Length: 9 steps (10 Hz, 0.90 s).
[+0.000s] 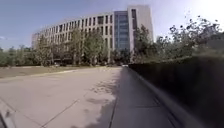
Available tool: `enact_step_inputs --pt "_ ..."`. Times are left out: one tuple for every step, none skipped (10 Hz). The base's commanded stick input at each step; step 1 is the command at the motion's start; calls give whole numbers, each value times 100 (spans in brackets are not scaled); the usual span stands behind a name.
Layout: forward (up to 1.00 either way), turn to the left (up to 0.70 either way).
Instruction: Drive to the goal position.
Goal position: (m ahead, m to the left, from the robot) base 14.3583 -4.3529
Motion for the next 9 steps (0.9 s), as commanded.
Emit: enact_step_inputs --pt "45 0" --pt "45 0" --pt "45 0" --pt "45 0" --pt "45 0" --pt "45 0" --pt "45 0" --pt "45 0" --pt "45 0"
